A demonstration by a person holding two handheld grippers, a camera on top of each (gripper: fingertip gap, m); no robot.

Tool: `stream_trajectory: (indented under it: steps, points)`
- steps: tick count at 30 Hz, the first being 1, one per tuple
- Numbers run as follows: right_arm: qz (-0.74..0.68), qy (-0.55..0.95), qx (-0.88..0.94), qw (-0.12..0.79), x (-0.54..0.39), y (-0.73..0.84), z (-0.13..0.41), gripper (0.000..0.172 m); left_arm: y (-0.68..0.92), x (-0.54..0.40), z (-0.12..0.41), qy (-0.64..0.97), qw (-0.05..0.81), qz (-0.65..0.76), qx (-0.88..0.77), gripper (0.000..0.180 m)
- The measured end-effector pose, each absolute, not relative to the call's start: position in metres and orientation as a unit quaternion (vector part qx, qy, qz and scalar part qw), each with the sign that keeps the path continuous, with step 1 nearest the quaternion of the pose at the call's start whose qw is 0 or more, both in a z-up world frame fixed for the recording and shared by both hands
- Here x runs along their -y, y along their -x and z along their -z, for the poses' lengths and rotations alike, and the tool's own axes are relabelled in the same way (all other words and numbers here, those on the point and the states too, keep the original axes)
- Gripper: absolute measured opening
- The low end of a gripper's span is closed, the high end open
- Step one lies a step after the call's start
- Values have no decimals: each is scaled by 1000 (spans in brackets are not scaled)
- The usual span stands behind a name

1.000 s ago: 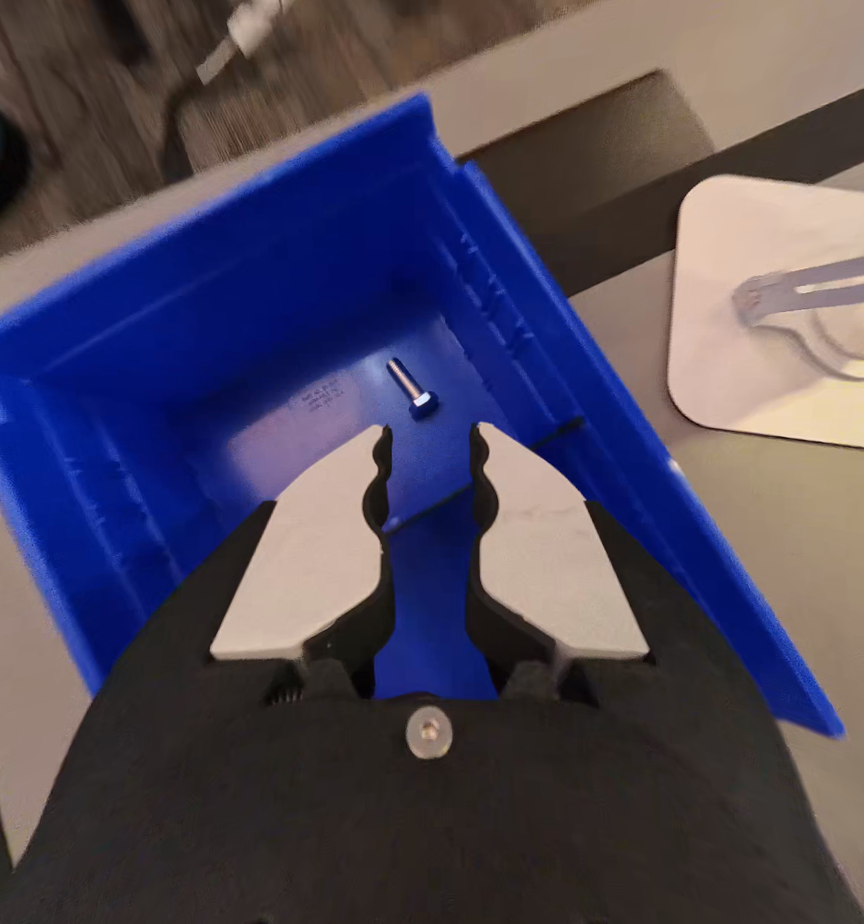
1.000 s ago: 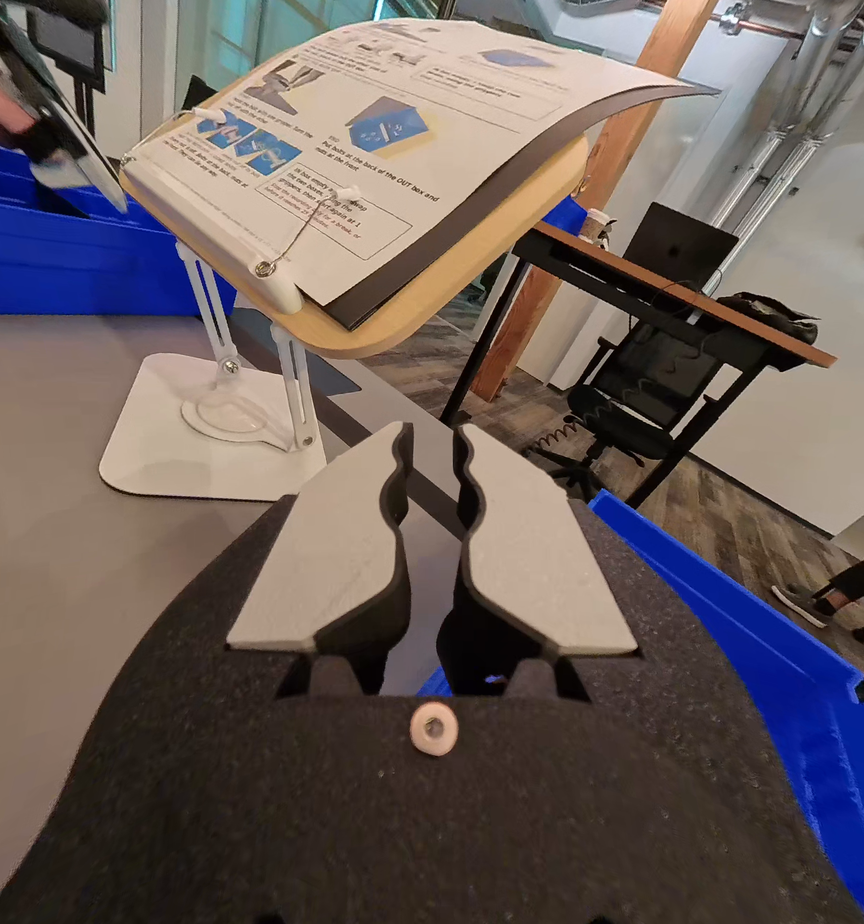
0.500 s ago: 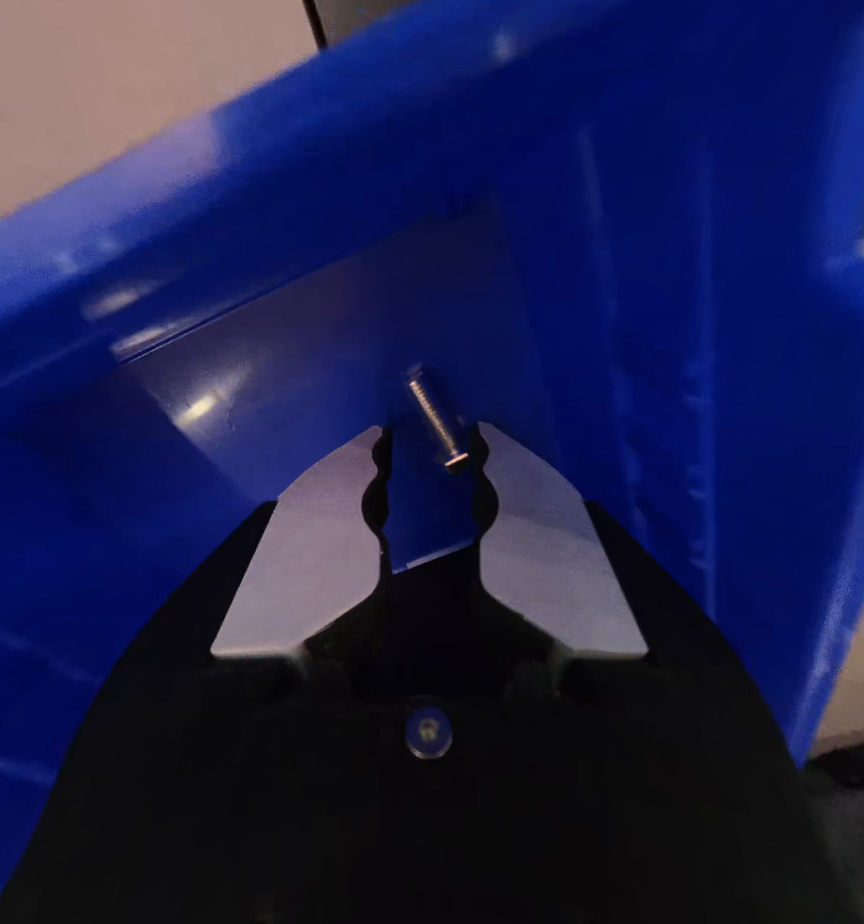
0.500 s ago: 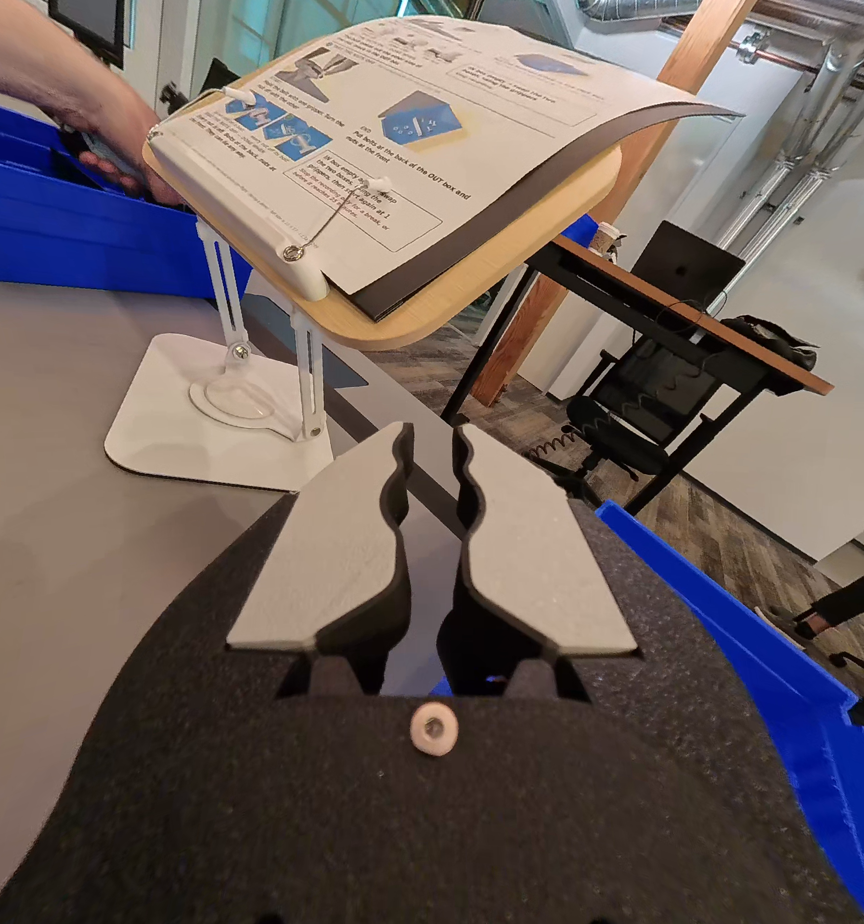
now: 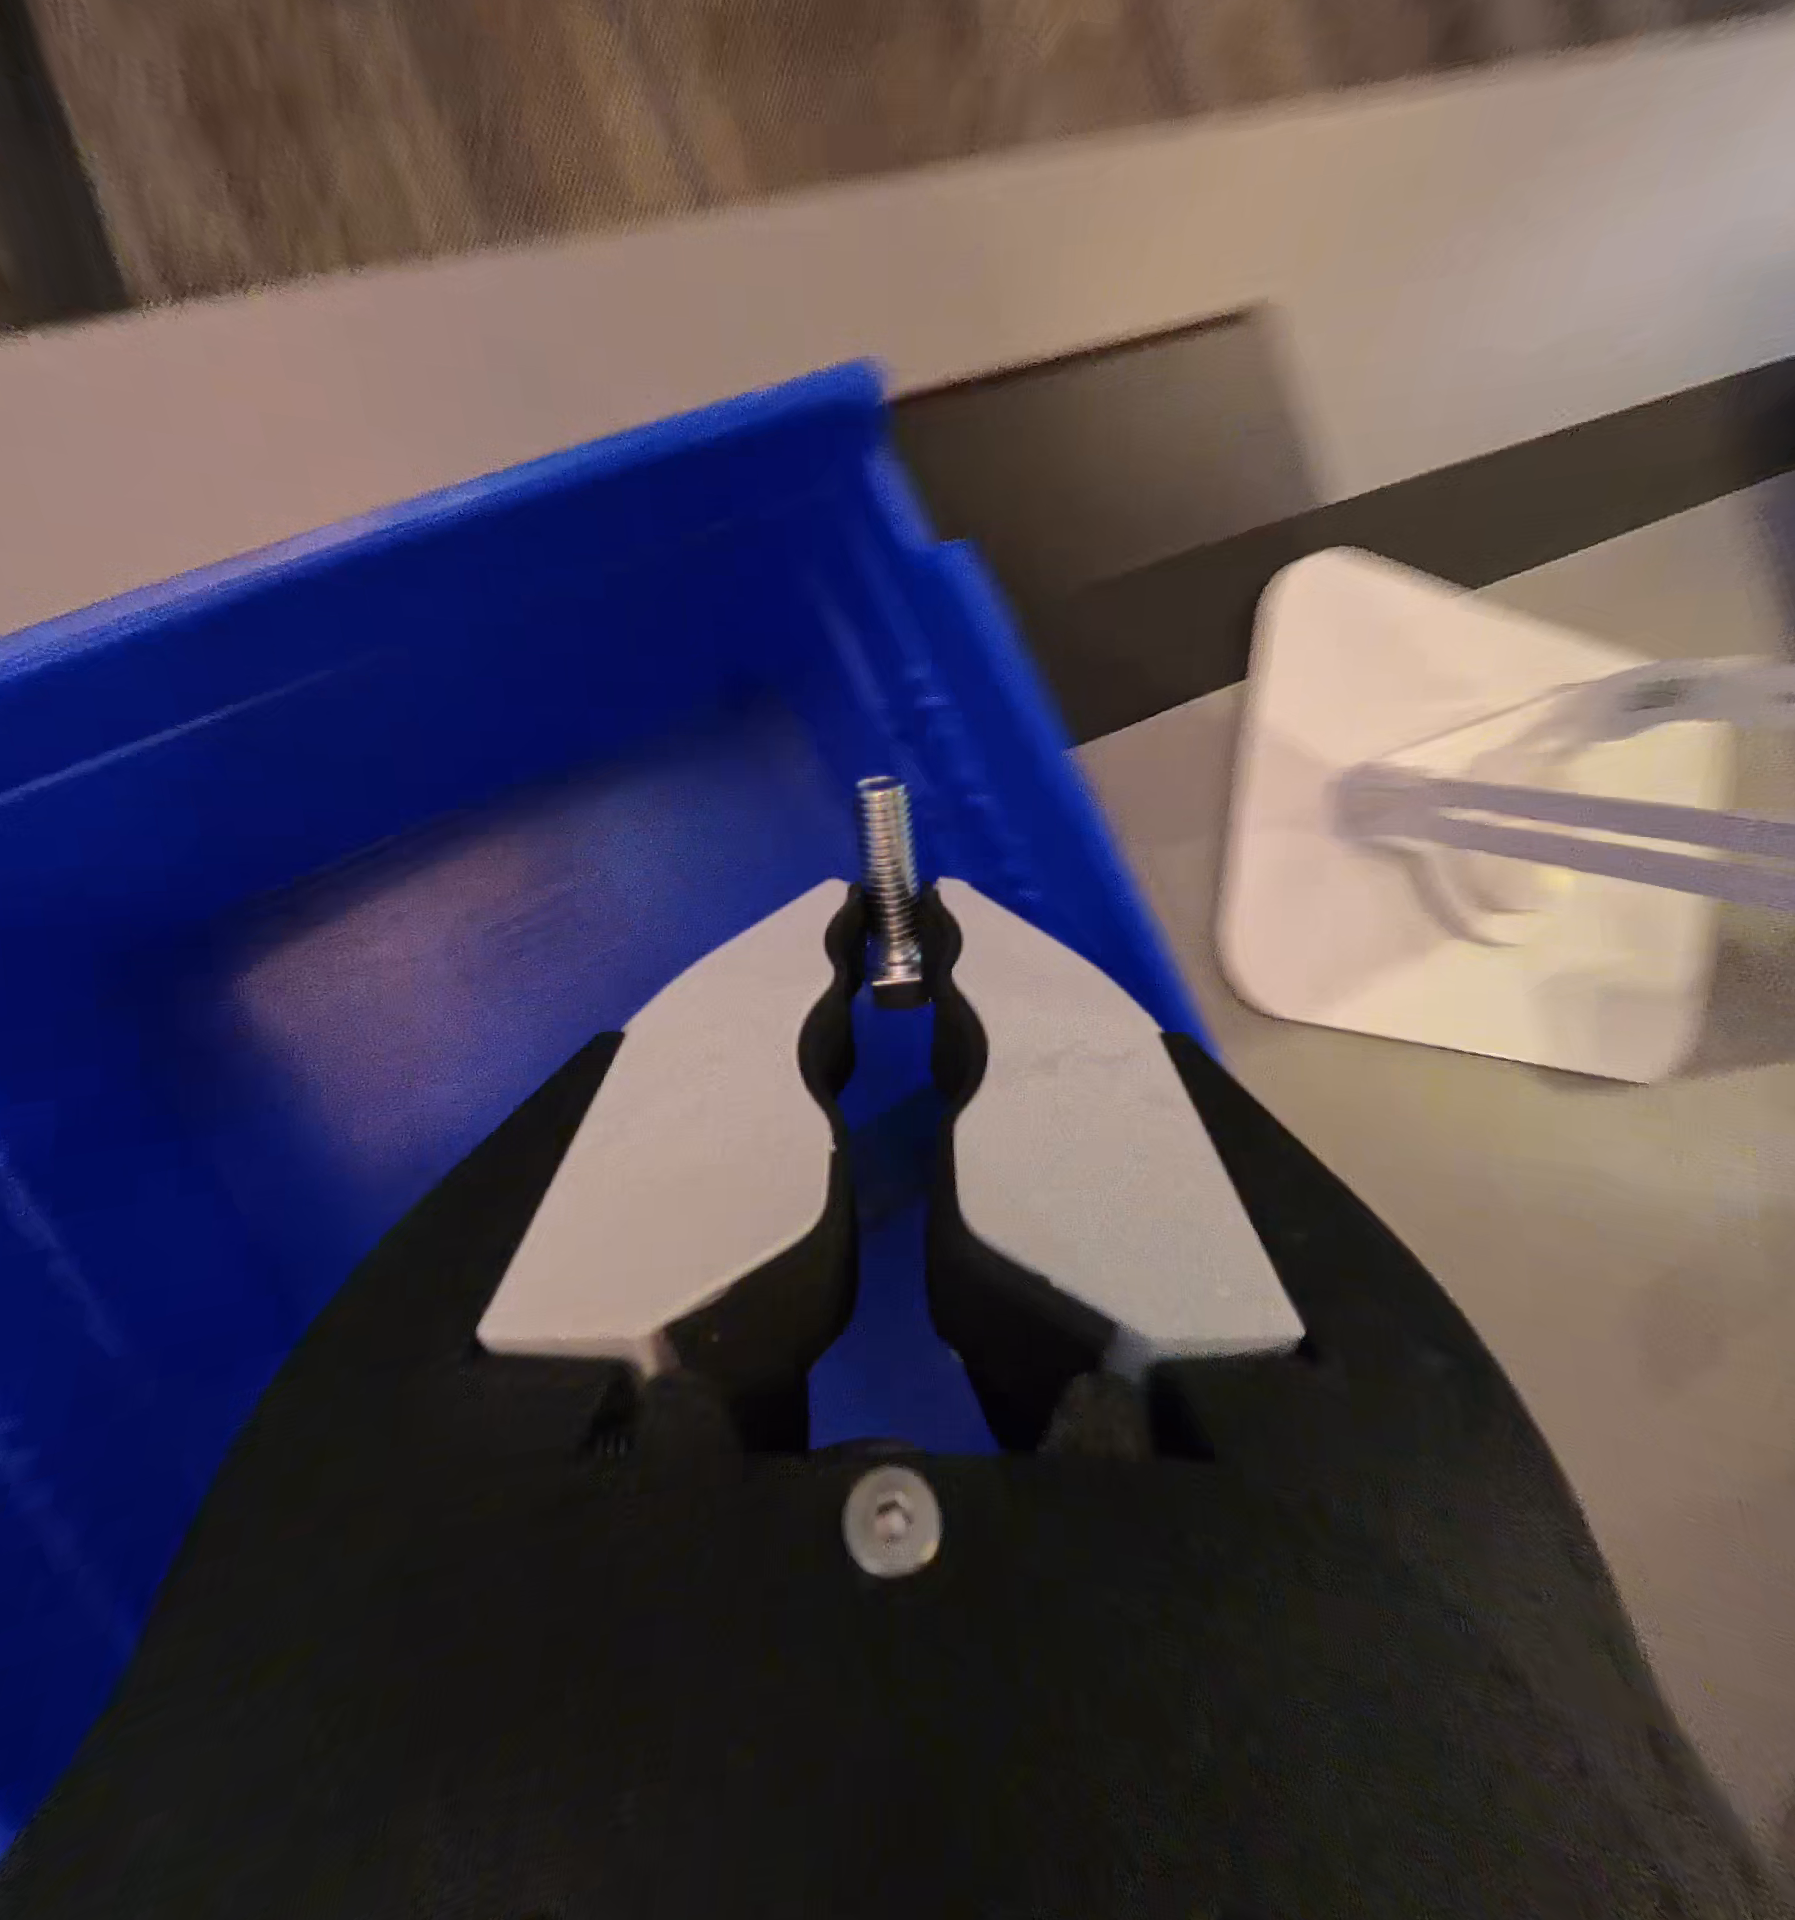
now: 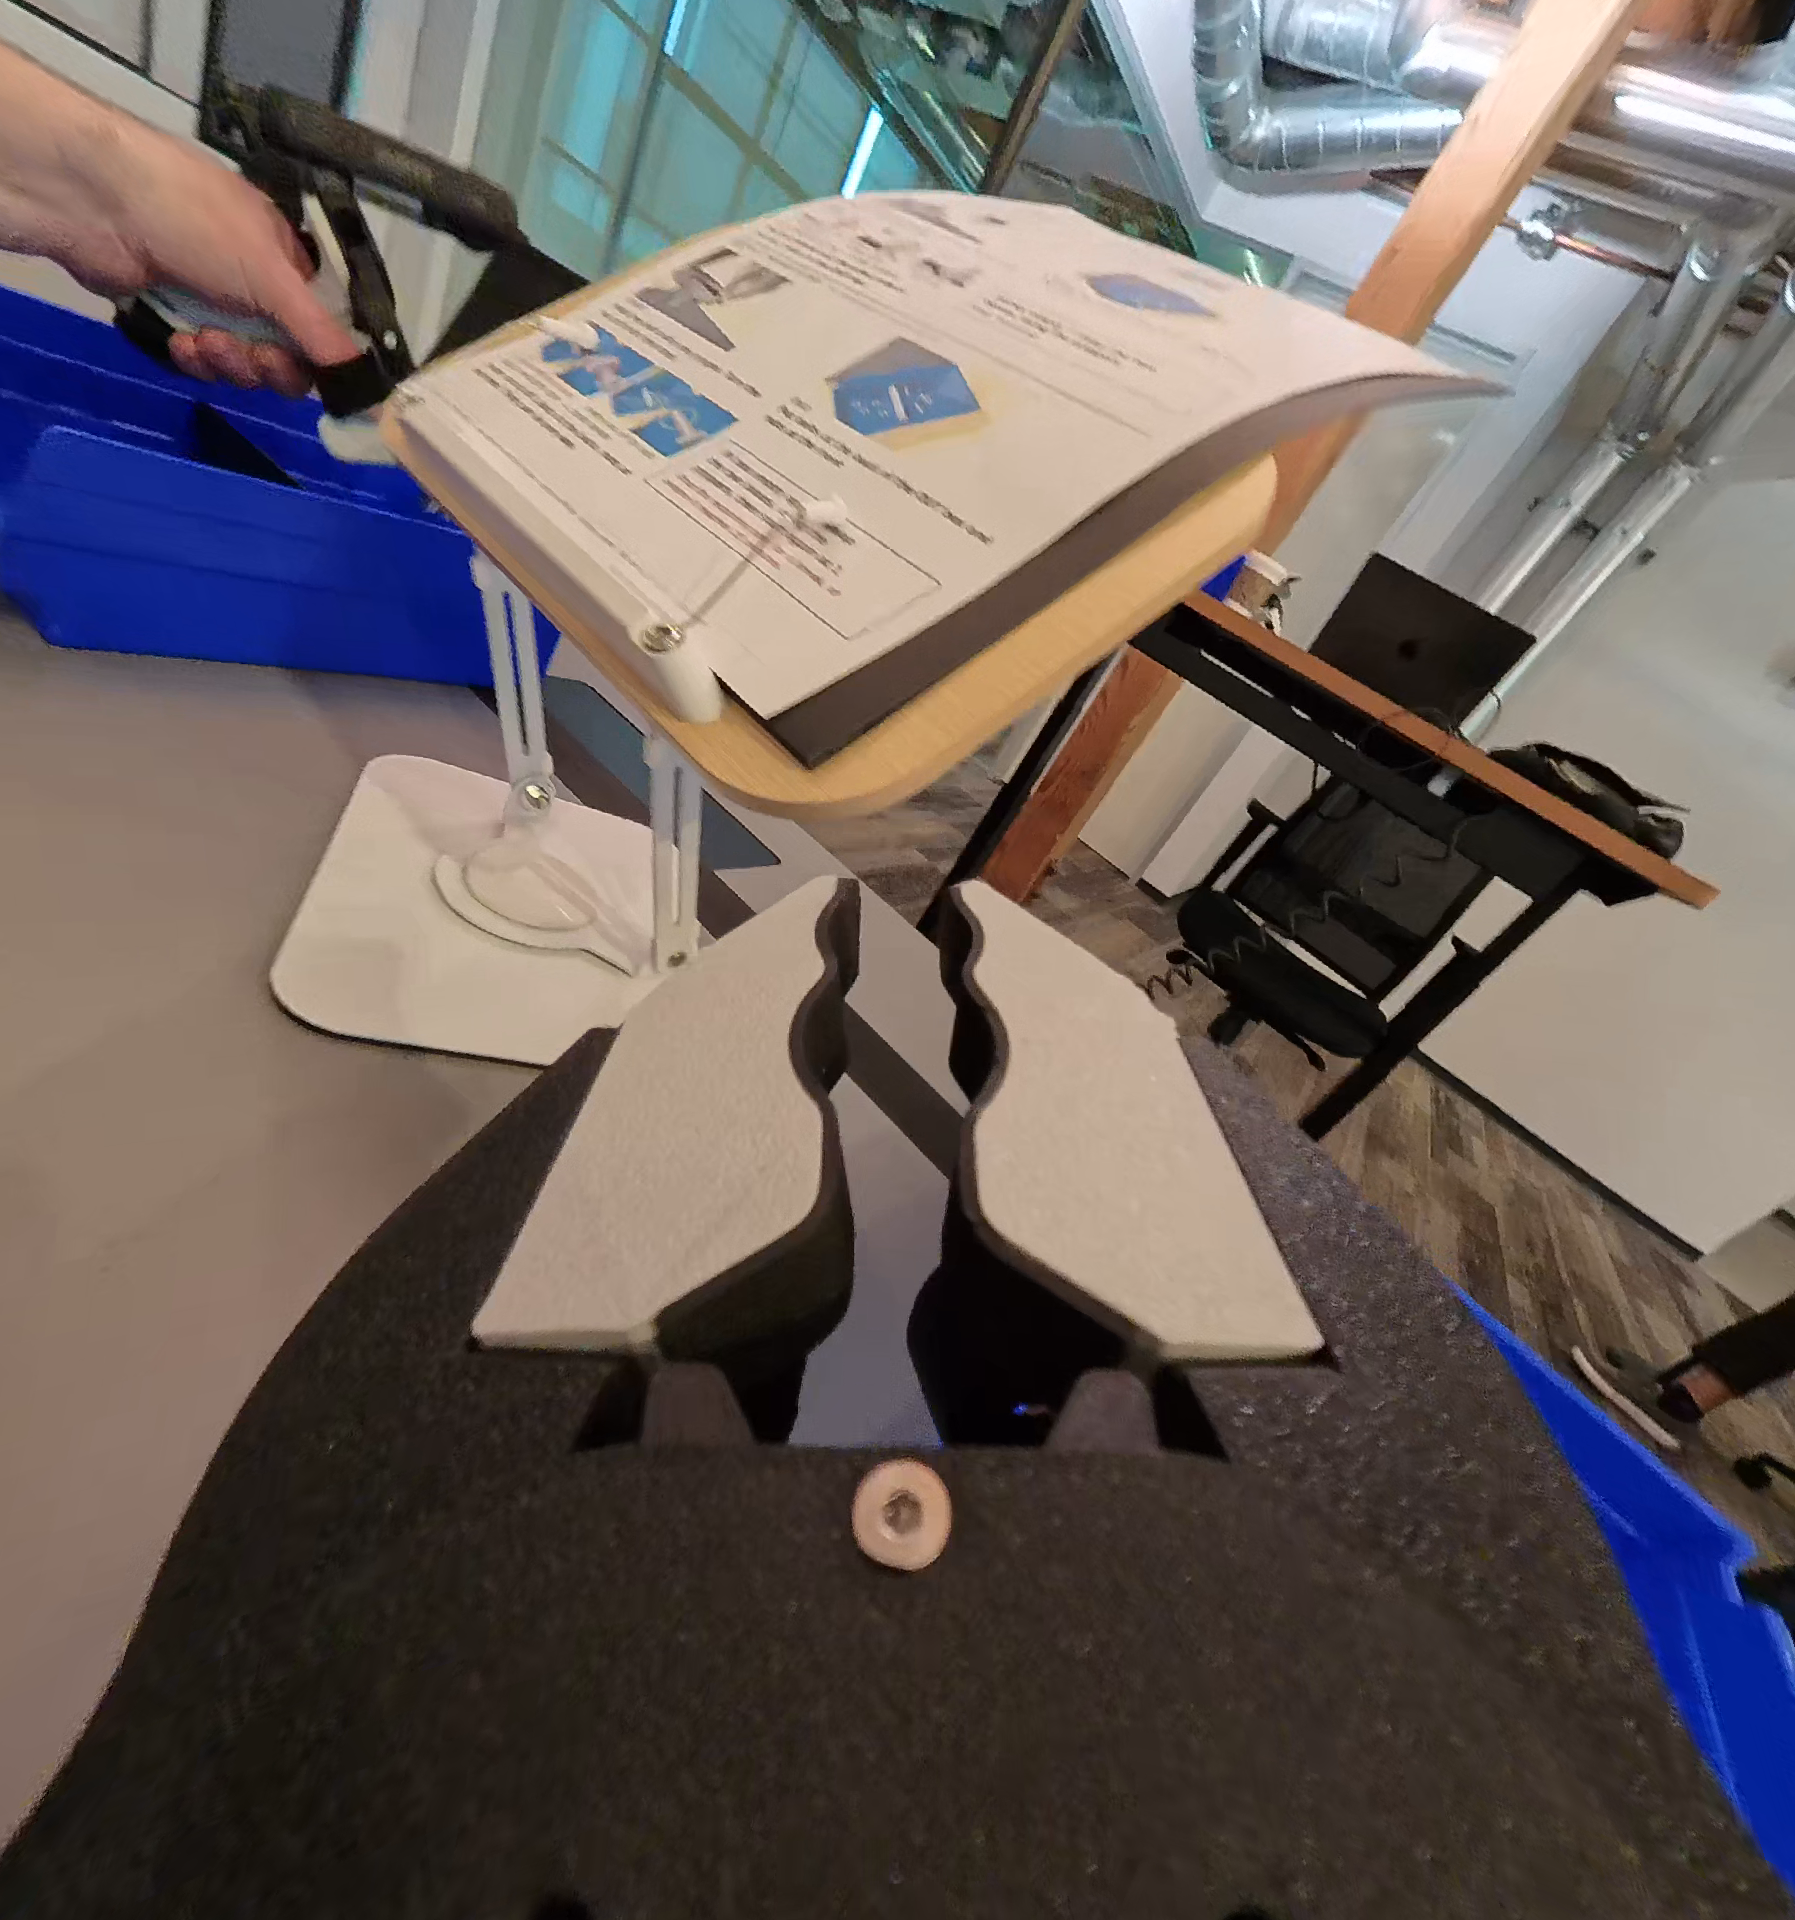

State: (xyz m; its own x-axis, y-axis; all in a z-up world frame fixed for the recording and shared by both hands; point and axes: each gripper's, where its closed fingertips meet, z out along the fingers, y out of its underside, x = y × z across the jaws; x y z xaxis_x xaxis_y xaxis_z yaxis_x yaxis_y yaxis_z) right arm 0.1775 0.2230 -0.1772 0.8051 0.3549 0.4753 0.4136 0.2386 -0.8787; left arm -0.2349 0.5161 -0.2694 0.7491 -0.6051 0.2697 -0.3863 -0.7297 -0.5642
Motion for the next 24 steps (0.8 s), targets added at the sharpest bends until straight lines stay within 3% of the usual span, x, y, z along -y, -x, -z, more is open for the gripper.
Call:
stream_trajectory:
  steps: [3,9,16,24]
  points:
    - [7,594,351,724,-212,-153,169,14,230,-473,225,856,327,278,-289,9]
    - [-75,578,427,691,-185,-85,164,14,206,-356,191,770,423,335,-342,9]
    - [-196,620,456,608,-173,-19,202,18,122,-234,228,687,444,407,-407,9]
    - [-331,643,432,539,-165,25,229,23,48,-169,253,627,432,435,-481,9]
